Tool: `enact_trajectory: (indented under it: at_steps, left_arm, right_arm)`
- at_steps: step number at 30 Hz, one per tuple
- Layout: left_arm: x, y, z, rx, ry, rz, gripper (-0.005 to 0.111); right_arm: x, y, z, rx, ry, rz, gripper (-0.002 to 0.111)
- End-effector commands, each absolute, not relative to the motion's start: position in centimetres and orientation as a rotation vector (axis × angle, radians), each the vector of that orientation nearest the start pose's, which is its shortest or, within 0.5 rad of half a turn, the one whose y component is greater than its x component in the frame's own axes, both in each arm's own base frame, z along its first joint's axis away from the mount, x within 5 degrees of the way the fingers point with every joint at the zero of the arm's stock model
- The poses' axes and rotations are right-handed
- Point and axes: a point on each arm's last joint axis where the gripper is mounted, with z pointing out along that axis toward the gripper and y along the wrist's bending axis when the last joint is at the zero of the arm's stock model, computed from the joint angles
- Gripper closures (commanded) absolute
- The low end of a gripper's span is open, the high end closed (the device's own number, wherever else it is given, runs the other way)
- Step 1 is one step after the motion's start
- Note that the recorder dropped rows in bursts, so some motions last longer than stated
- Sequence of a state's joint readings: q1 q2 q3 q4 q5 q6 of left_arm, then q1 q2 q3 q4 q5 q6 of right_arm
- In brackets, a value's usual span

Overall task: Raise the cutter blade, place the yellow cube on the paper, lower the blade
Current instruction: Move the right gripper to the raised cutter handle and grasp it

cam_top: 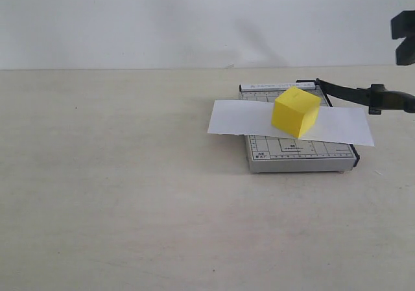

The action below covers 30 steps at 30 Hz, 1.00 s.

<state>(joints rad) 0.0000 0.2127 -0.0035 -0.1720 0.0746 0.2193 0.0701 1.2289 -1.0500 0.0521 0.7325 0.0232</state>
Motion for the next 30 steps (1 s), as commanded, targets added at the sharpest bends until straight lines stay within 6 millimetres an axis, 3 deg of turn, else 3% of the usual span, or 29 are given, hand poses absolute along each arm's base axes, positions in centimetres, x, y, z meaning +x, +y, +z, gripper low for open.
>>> enact_trajectory:
  at_steps: [1, 5, 12, 19, 26, 30]
  left_arm:
    - [7.3, -0.1, 19.4, 0.041, 1.751, 0.021, 0.102]
    - [7.3, -0.1, 19.4, 0.041, 1.751, 0.021, 0.102]
    - [7.3, -0.1, 19.4, 0.041, 1.753, 0.021, 0.102]
    - [7.3, -0.1, 19.4, 0.042, 1.759, 0.02, 0.102]
    - [7.1, -0.2, 18.6, 0.086, 1.841, 0.038, 0.102]
    - [7.1, -0.1, 18.6, 0.069, 1.84, 0.029, 0.102]
  right_arm:
    - [28.1, 2.5, 30.8, 0.0, 2.526, 0.141, 0.053]
    - [29.1, 2.6, 29.1, -0.008, 2.585, 0.134, 0.053]
    - [29.0, 2.5, 28.9, -0.013, 2.611, 0.127, 0.055]
    - [28.6, 2.5, 28.7, -0.033, 2.664, 0.11, 0.089]
    - [28.6, 2.4, 28.7, -0.042, 2.664, 0.099, 0.109]
    - [28.7, 2.4, 28.7, -0.043, 2.656, 0.096, 0.109]
